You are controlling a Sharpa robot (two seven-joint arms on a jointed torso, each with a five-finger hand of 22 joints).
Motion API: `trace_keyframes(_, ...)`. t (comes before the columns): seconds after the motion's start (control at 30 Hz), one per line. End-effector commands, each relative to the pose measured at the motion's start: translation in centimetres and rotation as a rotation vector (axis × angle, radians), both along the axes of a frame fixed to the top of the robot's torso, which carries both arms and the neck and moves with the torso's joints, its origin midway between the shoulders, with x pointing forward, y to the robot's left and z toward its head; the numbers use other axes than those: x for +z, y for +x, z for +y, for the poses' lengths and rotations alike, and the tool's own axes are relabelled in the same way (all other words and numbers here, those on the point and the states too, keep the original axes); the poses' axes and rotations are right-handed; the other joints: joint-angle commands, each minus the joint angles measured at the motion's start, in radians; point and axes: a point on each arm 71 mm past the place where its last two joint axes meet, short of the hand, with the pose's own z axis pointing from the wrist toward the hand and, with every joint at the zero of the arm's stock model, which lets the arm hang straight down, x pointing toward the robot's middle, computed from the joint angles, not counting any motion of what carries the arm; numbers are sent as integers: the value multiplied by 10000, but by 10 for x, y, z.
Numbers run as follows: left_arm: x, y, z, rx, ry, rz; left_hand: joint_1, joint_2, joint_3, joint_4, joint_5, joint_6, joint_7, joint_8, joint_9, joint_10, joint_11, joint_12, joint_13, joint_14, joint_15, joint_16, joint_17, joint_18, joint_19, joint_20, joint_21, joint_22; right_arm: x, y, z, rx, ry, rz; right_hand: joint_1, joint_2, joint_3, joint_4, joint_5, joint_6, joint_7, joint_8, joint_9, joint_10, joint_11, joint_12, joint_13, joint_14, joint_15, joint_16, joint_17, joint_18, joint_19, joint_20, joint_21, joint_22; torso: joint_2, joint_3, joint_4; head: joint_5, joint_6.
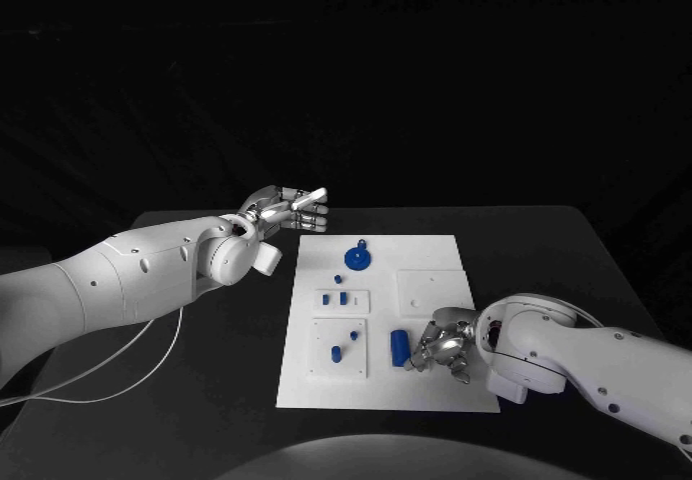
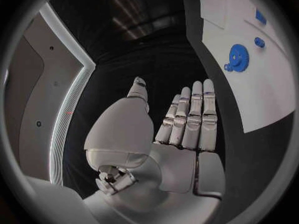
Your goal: Assemble the parts on the task board
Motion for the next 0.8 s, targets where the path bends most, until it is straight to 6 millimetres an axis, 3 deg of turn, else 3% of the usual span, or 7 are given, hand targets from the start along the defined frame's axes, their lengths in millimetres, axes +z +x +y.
trace_keyframes(0.03, 0, -1, -2, -145, -24, -15, -30, 105, 4, -71, -27, 38, 6, -34, -12, -49, 19, -2, 9, -60, -13, -37, 10, 63, 11, 55, 32, 13, -3, -2, 1, 185, -159, 106, -56, 1, -117, 16, -330, 71, -20, -12, 24, 46, -40, -26, -1, -13, -47, -4, -10, -200, 409, -47, 42, 7, 2, -7, -3, 17, -4)
trace_keyframes(0.27, 0, -1, -2, -155, -19, -3, -30, 105, 4, -71, -27, 38, 6, -34, -12, -49, 19, -2, 9, -60, -13, -37, 10, 63, 11, 55, 32, 13, -5, -3, 2, 134, -209, 122, 13, 34, -414, 197, -1221, 136, -16, -10, 105, 63, -32, -5, 7, -13, -39, -4, -16, -197, 410, -39, 42, 7, -6, -12, -3, 24, 6)
trace_keyframes(0.4, 0, -1, -2, -151, -11, 6, -30, 105, 4, -71, -27, 38, 6, -34, -12, -49, 19, -2, 9, -60, -13, -37, 10, 63, 11, 55, 32, 13, -5, -2, 1, 109, -274, 107, 137, 25, -524, 355, -1280, 162, -22, -9, 149, 65, -34, -7, 3, -15, -41, 3, -20, -198, 413, -40, 57, 13, -6, -10, -3, 23, -1)
trace_keyframes(0.43, 0, -1, -2, -150, -8, 7, -30, 105, 4, -71, -27, 38, 6, -34, -12, -49, 19, -2, 9, -60, -13, -37, 10, 63, 11, 55, 32, 13, -5, -3, 1, 114, -285, 106, 153, 38, -513, 363, -1228, 157, -22, -14, 149, 70, -36, 0, 6, -13, -40, 3, -22, -200, 413, -39, 60, 15, -10, -12, -5, 24, -10)
trace_keyframes(0.47, 0, -1, -1, -150, -3, 9, -31, 141, -22, -139, -27, 47, 5, -33, -11, -50, 20, -3, 8, -61, -13, -38, 11, 65, 9, 55, 45, 12, -5, -3, 0, 127, -296, 107, 172, 32, -459, 343, -800, 134, -31, -15, 132, 68, -40, 2, 9, -13, -44, 5, -22, -202, 413, -42, 69, 20, -12, -12, -6, 29, -11)
trace_keyframes(0.63, 0, -1, -1, -145, 10, -15, -31, 141, -22, -139, -27, 47, 5, -33, -11, -50, 20, -3, 8, -61, -13, -38, 11, 65, 9, 55, 45, 12, -4, -4, 0, 206, -282, 105, 110, -37, -497, 363, -817, 166, -30, -8, 132, 69, -39, 0, 7, -16, -41, -1, -28, -205, 409, -41, 50, 11, -13, -11, -2, 37, -9)
trace_keyframes(0.8, 1, -1, 0, -108, 29, -34, -33, 159, -34, -166, -26, 46, 3, -34, -12, -48, 18, -2, 9, -61, -14, -37, 11, 65, 6, 56, 48, 11, 0, -8, -1, 282, -209, 86, 66, -268, -830, 586, -1778, 275, -10, 5, 263, 68, -29, -11, 0, -16, -37, -8, -36, -199, 407, -41, 26, -3, -12, -6, -20, 46, 0)
